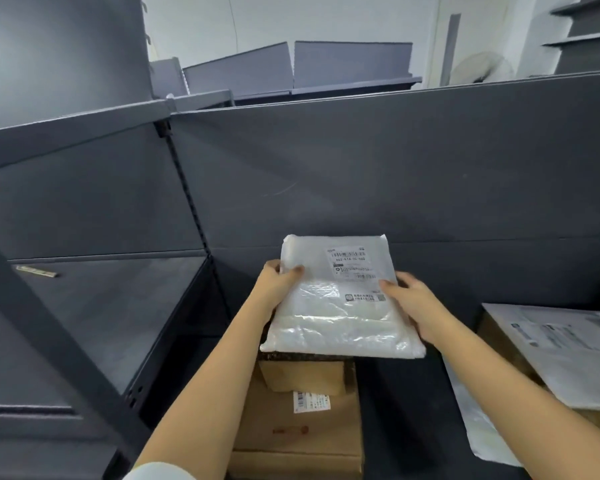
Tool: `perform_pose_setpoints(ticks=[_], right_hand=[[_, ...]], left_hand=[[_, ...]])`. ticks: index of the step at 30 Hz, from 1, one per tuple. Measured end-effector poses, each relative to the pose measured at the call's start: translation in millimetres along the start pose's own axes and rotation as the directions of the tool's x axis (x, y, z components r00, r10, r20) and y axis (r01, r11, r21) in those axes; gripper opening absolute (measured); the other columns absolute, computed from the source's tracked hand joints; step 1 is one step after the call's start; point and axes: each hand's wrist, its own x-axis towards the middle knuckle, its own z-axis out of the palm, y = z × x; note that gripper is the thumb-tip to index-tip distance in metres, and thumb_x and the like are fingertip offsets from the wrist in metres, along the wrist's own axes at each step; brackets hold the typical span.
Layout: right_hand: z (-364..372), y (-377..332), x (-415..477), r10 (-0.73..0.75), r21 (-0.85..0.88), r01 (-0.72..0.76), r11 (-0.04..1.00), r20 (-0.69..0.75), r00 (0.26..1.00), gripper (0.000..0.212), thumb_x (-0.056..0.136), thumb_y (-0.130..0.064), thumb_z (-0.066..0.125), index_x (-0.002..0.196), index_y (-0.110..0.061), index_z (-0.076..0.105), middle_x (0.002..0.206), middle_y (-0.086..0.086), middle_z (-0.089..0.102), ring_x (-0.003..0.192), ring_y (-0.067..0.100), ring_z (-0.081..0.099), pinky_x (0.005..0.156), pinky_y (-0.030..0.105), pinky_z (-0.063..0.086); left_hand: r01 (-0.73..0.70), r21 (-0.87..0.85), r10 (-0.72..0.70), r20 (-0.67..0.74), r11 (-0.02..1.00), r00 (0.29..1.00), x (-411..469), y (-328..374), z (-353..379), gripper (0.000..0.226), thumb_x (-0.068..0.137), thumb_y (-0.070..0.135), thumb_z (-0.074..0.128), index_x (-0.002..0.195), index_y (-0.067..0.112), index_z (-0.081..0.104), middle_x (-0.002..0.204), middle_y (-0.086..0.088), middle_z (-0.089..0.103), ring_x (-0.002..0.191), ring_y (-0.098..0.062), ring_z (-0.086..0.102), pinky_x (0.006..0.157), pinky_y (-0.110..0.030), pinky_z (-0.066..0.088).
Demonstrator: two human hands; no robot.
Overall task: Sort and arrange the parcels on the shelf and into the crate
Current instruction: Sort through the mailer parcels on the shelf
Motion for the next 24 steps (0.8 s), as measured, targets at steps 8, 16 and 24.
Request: perform_pose_setpoints(ticks=[8,16,24], right_hand=[[91.1,13.1,18.4,0.001,-0.178,-0.008,0.984,-0.038,0.999,0.077,0.096,-0.016,0.051,0.151,-0.027,-0.002,0.149,0.005,0.035,0.124,0.027,0.050,0.091,0.034,0.043],[105.4,24.6,28.2,-0.062,-0.496,0.065,0.866,0.022,0.998,0.055,0.098,-0.017,0.043,0.149,-0.017,0.023,0.155,0.001,0.016,0.137,0.020,0.033,0.107,0.029,0.031],[99.3,28.1,33.3,-0.109,-0.484,0.101,0.869,0.013,0.994,0.057,0.096,-0.022,0.048,0.148,-0.021,0.027,0.154,0.001,0.020,0.133,0.016,0.034,0.100,0.027,0.032]], left_hand=[[-0.038,0.453,0.040,0.003,0.891,0.999,8.5,-42.9,-44.7,0.073,0.086,0.054,0.054,0.149,0.036,0.023,0.157,-0.008,0.017,0.125,-0.027,0.047,0.086,-0.032,0.048],[0.012,0.497,-0.053,0.067,0.868,0.996,7.8,-61.2,-37.8,0.068,0.086,0.066,0.044,0.147,0.047,0.019,0.161,0.004,-0.006,0.140,-0.027,0.033,0.096,-0.042,0.050],[0.001,0.570,0.006,-0.010,0.822,1.000,9.7,-51.1,-36.8,0.067,0.086,0.058,0.049,0.146,0.049,0.020,0.162,-0.002,0.002,0.145,-0.026,0.022,0.112,-0.044,0.031]])
